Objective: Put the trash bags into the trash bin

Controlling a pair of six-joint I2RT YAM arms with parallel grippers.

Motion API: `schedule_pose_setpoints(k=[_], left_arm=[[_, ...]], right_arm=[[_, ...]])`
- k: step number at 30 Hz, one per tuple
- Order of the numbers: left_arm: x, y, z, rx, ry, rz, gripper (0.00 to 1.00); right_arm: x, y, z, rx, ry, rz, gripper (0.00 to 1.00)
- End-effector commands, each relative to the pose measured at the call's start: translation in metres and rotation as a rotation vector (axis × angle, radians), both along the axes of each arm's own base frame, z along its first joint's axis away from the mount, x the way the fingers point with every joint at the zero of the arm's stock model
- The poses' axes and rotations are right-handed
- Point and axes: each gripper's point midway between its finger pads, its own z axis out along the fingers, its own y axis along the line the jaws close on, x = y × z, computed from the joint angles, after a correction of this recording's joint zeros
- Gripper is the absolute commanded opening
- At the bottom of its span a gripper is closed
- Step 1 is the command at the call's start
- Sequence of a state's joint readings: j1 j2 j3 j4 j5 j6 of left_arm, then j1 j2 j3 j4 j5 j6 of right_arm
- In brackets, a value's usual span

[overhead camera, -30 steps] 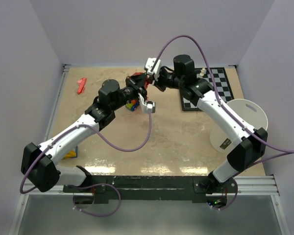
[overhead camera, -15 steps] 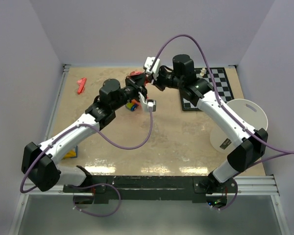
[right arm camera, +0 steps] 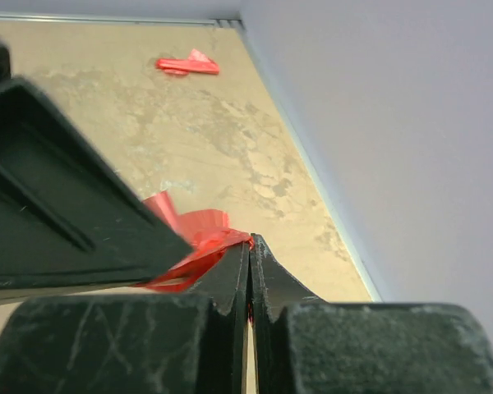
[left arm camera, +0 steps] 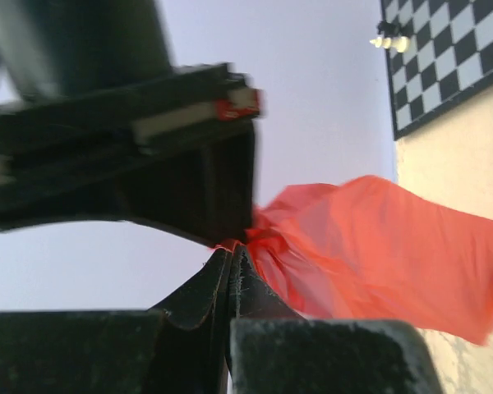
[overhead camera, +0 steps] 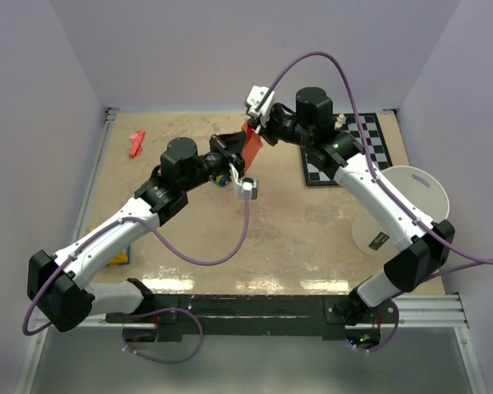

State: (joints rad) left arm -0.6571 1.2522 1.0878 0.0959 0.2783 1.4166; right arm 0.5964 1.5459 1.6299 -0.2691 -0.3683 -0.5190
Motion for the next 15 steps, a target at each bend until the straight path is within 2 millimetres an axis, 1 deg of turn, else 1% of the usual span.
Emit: schedule_pose_setpoints(k=[1, 2, 3, 4, 6, 7, 9, 11, 12, 14, 15], left_arm=[[0.002, -0.004, 0.052, -0.086, -0.101, -0.004, 0.0], [0.006, -0.002, 0.054, -0.092, -0.108, 0.016, 0.0], [0.013, 0.001, 0.053, -0.092, -0.113, 0.039, 0.0], [0.017, 0.005, 0.049, -0.09, -0.114, 0.061, 0.0], [0.022, 0.01, 0.035, -0.071, -0.091, 0.092, 0.0], [0.023, 0.013, 0.02, -0.047, -0.062, 0.104, 0.0], [0.02, 0.018, -0.004, -0.002, -0.014, 0.114, 0.0], [0.013, 0.02, -0.02, 0.02, 0.028, 0.104, 0.0], [0.008, 0.02, -0.021, 0.022, 0.032, 0.092, 0.0], [0.0, 0.018, -0.019, 0.023, 0.039, 0.071, 0.0], [-0.001, 0.016, -0.016, 0.022, 0.038, 0.066, 0.0]], right_arm=[[-0.024, 0.014, -0.007, -0.003, 0.052, 0.117, 0.0], [-0.038, 0.019, -0.002, 0.003, 0.055, 0.18, 0.0], [-0.049, 0.023, 0.005, 0.008, 0.049, 0.232, 0.0], [-0.058, 0.025, 0.007, 0.005, 0.061, 0.275, 0.0], [-0.066, 0.026, 0.023, 0.024, 0.051, 0.306, 0.0], [-0.066, 0.026, 0.036, 0.041, 0.032, 0.31, 0.0], [-0.058, 0.023, 0.055, 0.068, -0.017, 0.263, 0.0], [-0.042, 0.017, 0.069, 0.095, -0.061, 0.185, 0.0], [-0.033, 0.015, 0.069, 0.1, -0.07, 0.143, 0.0], [-0.01, 0.008, 0.056, 0.091, -0.073, 0.027, 0.0], [0.003, 0.002, 0.046, 0.072, -0.07, -0.04, 0.0]])
